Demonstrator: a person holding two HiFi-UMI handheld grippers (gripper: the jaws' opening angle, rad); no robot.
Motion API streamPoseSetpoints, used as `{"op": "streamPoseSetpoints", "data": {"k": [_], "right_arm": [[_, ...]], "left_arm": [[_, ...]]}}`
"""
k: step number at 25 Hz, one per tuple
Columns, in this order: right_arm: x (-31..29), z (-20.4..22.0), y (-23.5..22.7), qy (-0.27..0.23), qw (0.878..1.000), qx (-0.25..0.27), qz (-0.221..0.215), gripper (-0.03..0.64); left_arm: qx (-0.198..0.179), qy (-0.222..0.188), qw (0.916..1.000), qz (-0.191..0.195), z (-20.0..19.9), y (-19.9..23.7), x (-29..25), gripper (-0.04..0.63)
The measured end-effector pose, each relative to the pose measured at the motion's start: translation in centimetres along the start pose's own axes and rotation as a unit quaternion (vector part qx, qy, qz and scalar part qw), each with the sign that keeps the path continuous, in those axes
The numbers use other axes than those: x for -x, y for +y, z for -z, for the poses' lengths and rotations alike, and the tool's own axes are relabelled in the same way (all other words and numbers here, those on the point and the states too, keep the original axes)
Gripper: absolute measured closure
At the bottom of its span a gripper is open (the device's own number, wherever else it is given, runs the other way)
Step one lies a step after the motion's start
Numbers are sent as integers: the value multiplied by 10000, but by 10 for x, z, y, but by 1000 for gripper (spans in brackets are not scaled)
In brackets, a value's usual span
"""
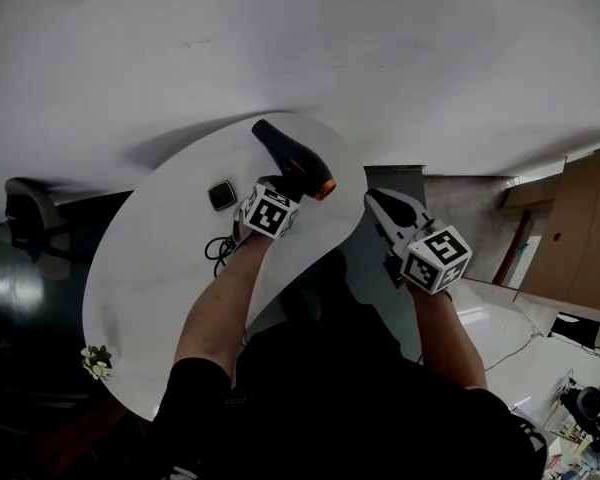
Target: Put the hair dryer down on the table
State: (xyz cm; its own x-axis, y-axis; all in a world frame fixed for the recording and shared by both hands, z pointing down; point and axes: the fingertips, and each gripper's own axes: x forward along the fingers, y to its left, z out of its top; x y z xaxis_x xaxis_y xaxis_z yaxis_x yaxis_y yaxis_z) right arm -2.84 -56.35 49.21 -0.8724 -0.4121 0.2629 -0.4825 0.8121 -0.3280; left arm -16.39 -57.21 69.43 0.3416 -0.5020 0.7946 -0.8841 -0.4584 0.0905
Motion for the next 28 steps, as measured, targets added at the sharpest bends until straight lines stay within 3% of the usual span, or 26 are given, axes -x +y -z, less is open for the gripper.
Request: {"op": "streamPoseSetpoints", "data": {"k": [12, 18, 22, 28], "right_arm": [[7, 5, -12, 66, 9999, -49, 131, 604], [7, 4, -13, 91, 9998, -26, 150, 604], [2, 1, -8, 95, 9999, 4, 107, 604], [-9, -11, 6, 78, 9998, 203, -9, 604]], "left_arm": [[-90, 956, 9951, 239, 30, -5, -34, 420], [-103, 922, 9954, 254, 21, 0, -35, 419], [-296, 1209, 9915, 373, 30, -5, -35, 405], [-384, 948, 9943, 302, 21, -2, -12, 374]]}}
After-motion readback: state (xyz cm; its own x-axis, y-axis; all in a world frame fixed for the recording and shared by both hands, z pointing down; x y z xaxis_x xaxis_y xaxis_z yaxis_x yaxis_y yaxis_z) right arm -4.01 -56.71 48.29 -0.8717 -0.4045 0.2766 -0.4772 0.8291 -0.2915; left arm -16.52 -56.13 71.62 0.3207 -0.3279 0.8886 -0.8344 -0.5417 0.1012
